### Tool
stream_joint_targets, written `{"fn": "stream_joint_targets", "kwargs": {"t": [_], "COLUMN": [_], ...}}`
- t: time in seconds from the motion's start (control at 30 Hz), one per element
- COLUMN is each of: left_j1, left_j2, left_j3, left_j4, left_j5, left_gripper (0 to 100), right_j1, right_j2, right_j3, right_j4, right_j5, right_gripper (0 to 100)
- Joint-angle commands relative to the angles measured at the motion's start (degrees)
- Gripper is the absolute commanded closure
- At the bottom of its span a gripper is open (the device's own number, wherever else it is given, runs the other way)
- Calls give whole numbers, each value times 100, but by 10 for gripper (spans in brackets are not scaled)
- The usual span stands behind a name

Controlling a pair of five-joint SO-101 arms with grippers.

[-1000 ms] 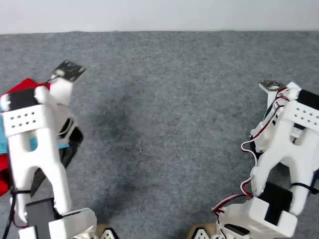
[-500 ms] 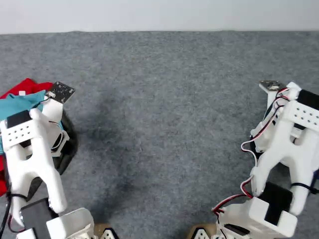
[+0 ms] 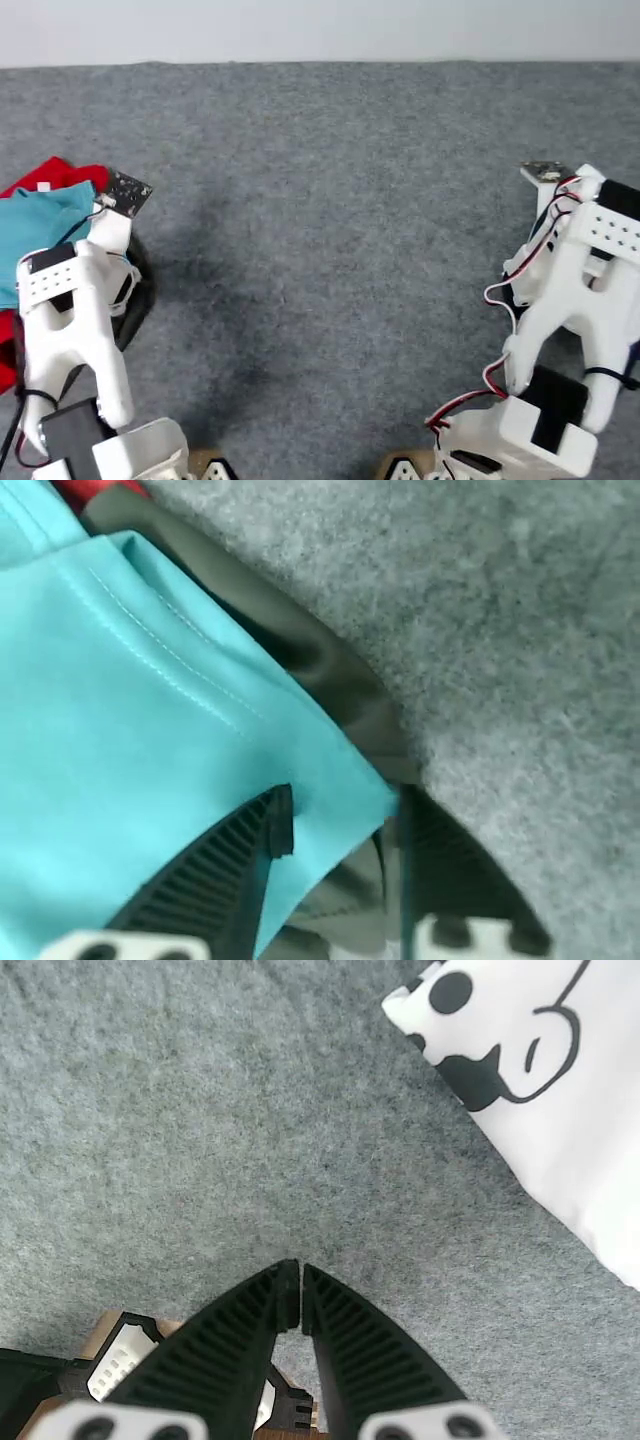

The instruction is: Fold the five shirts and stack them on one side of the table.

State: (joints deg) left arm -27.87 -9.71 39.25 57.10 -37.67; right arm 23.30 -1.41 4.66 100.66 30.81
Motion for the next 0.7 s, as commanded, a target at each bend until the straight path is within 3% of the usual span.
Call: {"fn": "stream_joint_targets", "kwargs": {"t": [0.0,0.23,0.43,0.67], "left_j1": [-26,-9,0,141], "left_j2": [-308,-334,-334,-334], "left_j3": [-48,-145,-1279,-3257], "left_j4": [-149,-9,1222,2312], "left_j5": [44,44,79,809], "left_gripper": [913,987,987,987], "right_j1": [57,48,48,48], "right_j2": [-242,-242,-242,-242], "right_j3": [-26,-26,-26,-26], "right_j4": [171,171,171,171], "right_j5": [18,18,18,18], "right_gripper": [988,988,988,988]}}
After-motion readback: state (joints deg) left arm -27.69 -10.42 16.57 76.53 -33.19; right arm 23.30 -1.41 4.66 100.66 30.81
